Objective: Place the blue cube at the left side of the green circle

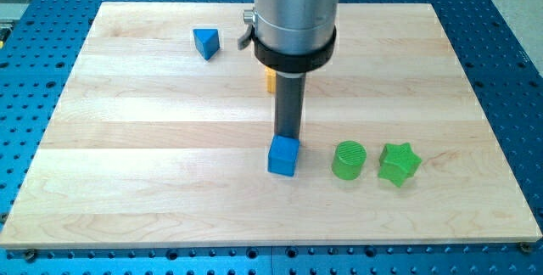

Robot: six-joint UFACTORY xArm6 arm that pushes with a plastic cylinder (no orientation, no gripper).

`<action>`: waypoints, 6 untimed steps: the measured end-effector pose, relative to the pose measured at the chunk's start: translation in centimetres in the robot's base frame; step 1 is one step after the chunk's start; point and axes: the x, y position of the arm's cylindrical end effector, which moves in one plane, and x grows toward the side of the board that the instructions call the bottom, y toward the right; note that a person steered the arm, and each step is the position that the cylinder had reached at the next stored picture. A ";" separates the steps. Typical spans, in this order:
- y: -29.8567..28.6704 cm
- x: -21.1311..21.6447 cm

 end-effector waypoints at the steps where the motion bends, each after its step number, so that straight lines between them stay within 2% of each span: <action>1: -1.4 0.2; 3: -6.5 2.8; 4: -6.7 5.8; 5: -2.0 5.2; 6: -0.7 3.7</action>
